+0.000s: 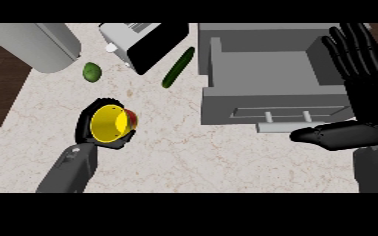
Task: Pick up the cup, place it into the drawer and close the drawer
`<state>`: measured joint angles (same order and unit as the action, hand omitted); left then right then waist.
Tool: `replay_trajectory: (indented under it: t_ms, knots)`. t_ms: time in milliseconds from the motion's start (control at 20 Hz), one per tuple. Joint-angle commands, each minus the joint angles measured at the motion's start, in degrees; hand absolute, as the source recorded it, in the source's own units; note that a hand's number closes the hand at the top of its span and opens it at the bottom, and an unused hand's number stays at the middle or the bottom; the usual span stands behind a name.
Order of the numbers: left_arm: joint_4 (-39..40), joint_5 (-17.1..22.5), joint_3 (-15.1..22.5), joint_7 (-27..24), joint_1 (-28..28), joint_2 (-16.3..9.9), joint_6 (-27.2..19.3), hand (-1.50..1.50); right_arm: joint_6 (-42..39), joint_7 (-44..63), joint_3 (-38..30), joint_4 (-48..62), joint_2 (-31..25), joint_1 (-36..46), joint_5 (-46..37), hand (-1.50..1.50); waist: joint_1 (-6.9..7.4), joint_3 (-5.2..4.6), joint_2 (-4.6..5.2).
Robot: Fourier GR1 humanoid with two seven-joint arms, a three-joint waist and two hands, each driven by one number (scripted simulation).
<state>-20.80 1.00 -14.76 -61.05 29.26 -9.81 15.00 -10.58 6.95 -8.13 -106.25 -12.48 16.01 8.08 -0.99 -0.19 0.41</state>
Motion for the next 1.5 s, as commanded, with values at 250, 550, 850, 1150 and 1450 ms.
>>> replay_trajectory:
  t_ms: [250, 550, 850, 1150, 1450]
  knots:
    - [-4.6, 2.6, -1.9, -0.2, 7.2, 2.3, -3.6, 1.5, -1.3, -1.7, -0.6, 2.0, -0.9, -1.8, -0.8, -1.5, 0.44, 0.17, -0.28]
    - [-17.7, 2.8, 2.1, 13.1, 12.0, 7.8, -8.7, 1.5, 0.0, 0.8, -1.2, -0.7, -0.7, -1.4, -0.3, -1.5, 1.49, 0.27, -0.91]
    - [-26.8, 3.6, 6.3, 27.6, 19.2, 9.7, -12.8, 1.5, 0.6, -2.7, 0.6, 0.0, 0.9, -3.3, -3.5, -1.5, 1.2, 0.25, -0.84]
    - [-28.7, 7.0, 15.0, 38.0, 28.7, 9.8, -24.7, 1.5, -0.7, -3.9, -1.0, 4.4, -0.2, -0.7, -2.0, -1.5, 0.29, 0.24, -0.51]
    - [-19.4, 10.2, 18.2, 45.2, 41.0, 9.8, -32.0, 1.5, -0.4, -3.9, 0.3, 3.6, 0.3, 0.0, -3.2, -1.5, -0.95, 0.25, -0.03]
